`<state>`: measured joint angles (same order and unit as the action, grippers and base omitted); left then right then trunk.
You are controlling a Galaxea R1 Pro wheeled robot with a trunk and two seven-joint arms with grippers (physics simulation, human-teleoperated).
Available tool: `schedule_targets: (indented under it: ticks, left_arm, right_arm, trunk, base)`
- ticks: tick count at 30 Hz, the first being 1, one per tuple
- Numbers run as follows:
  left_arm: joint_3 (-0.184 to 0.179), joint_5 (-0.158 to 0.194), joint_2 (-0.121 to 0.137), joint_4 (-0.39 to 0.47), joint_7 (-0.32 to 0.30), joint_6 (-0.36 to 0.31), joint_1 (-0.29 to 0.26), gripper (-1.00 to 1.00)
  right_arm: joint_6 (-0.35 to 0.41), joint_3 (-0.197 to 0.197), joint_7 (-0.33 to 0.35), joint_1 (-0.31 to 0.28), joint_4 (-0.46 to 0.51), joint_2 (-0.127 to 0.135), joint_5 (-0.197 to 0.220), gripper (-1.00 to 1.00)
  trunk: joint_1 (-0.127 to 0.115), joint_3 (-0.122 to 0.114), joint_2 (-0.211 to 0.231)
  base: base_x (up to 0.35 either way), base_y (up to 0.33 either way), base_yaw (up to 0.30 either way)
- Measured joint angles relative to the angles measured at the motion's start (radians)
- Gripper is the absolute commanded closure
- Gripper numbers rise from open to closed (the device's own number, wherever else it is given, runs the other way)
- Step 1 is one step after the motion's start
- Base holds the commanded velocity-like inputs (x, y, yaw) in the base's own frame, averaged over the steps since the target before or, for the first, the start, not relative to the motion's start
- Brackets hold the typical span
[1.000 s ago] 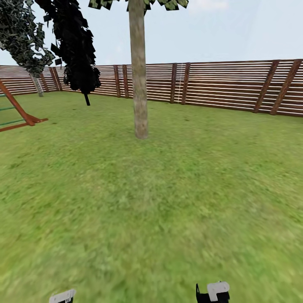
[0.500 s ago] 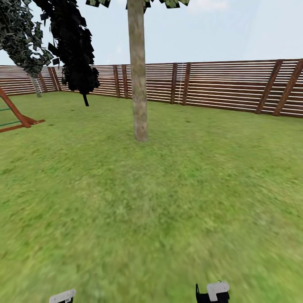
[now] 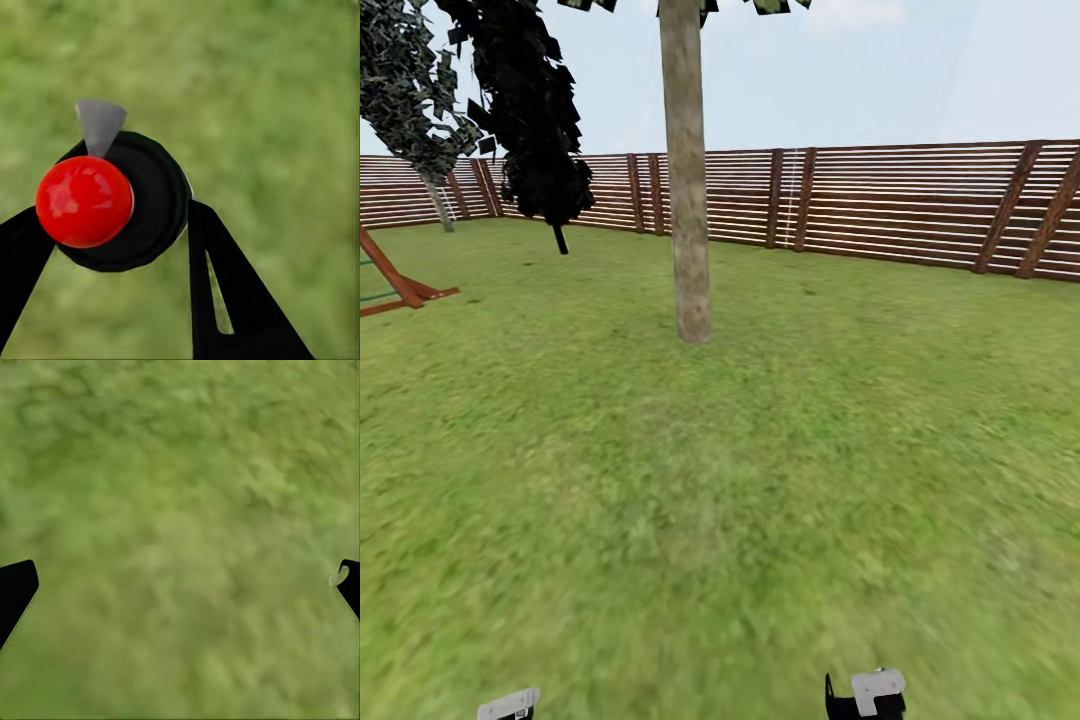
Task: In the garden, pick up the pesticide atomizer on the floor and spray pesticide onto both trees until each tree trunk is fully covered.
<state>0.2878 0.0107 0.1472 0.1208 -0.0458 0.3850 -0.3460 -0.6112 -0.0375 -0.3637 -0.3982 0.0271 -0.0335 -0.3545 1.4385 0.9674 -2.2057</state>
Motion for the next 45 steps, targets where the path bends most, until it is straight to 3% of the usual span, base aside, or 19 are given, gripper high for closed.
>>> schedule_targets:
  ticks: [45]
  left_arm:
    - [0.000, -0.001, 0.000, 0.000, 0.000, 0.000, 0.000, 1.00]
  right_arm:
    - [0.000, 0.000, 0.000, 0.000, 0.000, 0.000, 0.000, -1.00]
  trunk:
    - [0.000, 0.000, 0.000]
  base:
    - [0.340, 0.000, 0.000]
